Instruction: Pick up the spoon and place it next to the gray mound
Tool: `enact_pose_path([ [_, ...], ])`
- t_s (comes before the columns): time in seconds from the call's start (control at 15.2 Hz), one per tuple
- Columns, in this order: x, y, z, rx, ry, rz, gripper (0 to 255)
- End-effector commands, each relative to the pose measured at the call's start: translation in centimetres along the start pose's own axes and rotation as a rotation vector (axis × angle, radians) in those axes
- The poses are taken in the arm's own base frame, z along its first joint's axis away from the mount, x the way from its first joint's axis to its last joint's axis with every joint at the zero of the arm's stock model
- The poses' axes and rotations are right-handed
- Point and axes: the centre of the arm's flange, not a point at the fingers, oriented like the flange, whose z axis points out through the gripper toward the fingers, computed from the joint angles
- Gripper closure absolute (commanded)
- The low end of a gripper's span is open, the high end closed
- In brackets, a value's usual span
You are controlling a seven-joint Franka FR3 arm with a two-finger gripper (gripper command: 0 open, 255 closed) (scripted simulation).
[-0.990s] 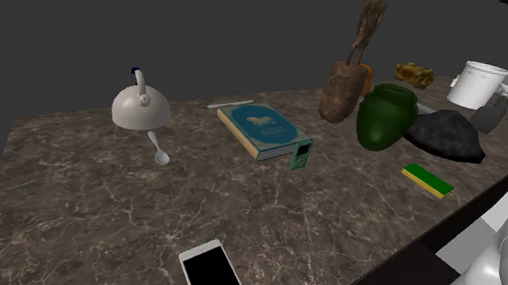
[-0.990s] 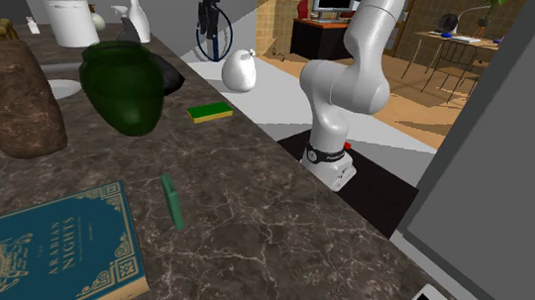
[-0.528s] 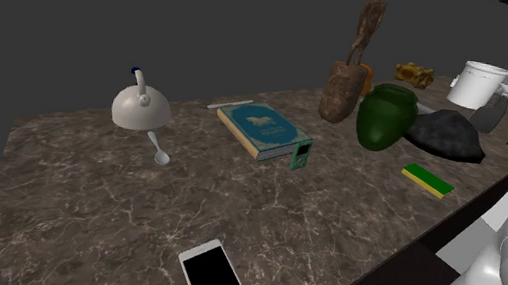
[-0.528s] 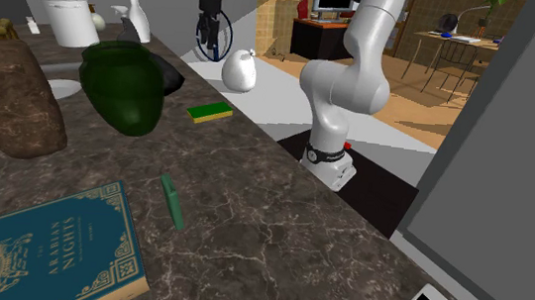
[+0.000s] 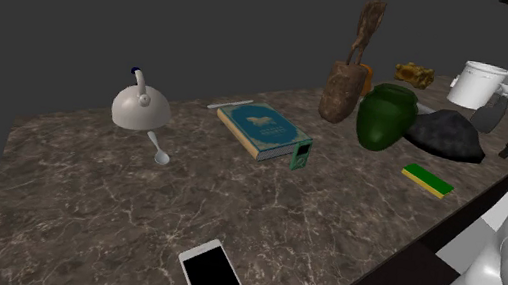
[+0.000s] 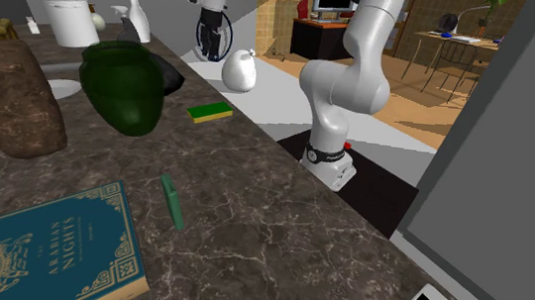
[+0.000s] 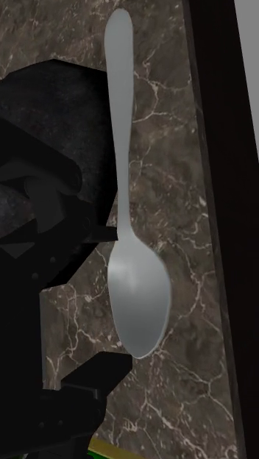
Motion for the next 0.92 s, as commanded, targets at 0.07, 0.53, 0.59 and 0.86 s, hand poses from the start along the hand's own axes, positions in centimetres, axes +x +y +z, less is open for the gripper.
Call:
enact_pose_path([
  [0.07,-0.2,0.1,1.6,0.0,0.0,0.0,255],
  [0.53,-0.8,-0.1,5.3,0.0,0.0,0.0,255],
  [0.59,-0.9,-0.1,5.8,0.0,0.0,0.0,255],
  [0.86,-1.2,-0.2,7.9,0.0,0.0,0.0,255],
])
